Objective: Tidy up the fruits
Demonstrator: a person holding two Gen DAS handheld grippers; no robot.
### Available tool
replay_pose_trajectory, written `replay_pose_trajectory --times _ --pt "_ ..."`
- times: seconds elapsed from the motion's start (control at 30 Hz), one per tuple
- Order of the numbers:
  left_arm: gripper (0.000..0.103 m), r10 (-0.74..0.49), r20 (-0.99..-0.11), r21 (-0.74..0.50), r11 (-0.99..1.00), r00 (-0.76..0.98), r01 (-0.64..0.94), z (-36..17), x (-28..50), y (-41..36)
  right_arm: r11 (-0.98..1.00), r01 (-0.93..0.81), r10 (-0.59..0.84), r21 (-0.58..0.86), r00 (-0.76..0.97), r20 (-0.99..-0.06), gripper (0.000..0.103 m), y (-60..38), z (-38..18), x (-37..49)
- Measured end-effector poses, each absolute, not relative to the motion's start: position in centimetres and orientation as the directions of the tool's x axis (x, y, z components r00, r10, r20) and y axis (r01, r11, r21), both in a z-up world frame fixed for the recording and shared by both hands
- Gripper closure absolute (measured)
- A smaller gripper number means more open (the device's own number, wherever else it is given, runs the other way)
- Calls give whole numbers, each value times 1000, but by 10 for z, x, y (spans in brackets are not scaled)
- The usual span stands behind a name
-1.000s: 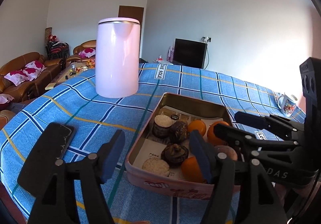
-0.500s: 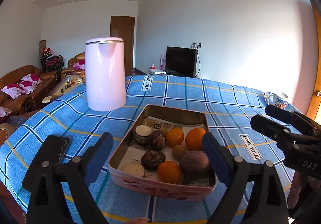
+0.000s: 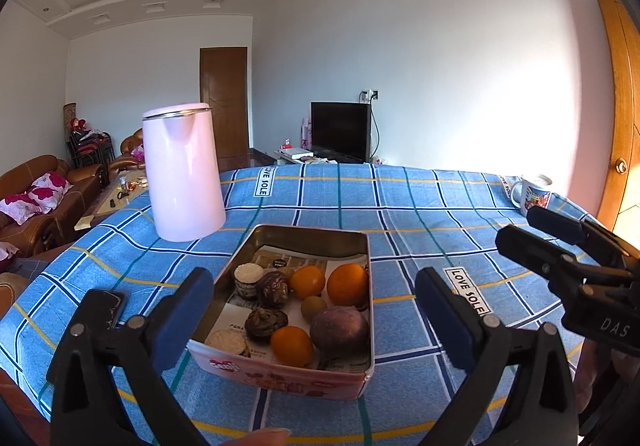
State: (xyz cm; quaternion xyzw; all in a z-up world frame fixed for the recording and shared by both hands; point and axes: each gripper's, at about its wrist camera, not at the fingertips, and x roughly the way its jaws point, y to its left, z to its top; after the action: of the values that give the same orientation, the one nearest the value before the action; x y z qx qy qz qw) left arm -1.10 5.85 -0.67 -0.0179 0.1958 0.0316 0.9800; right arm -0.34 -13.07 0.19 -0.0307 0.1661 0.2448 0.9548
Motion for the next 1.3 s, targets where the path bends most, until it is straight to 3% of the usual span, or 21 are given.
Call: replay_pose_trajectory --times 1.3 --pt "0 57 -379 -38 996 924 -77 -3 -15 54 879 -475 459 32 828 -321 28 -141 1 -11"
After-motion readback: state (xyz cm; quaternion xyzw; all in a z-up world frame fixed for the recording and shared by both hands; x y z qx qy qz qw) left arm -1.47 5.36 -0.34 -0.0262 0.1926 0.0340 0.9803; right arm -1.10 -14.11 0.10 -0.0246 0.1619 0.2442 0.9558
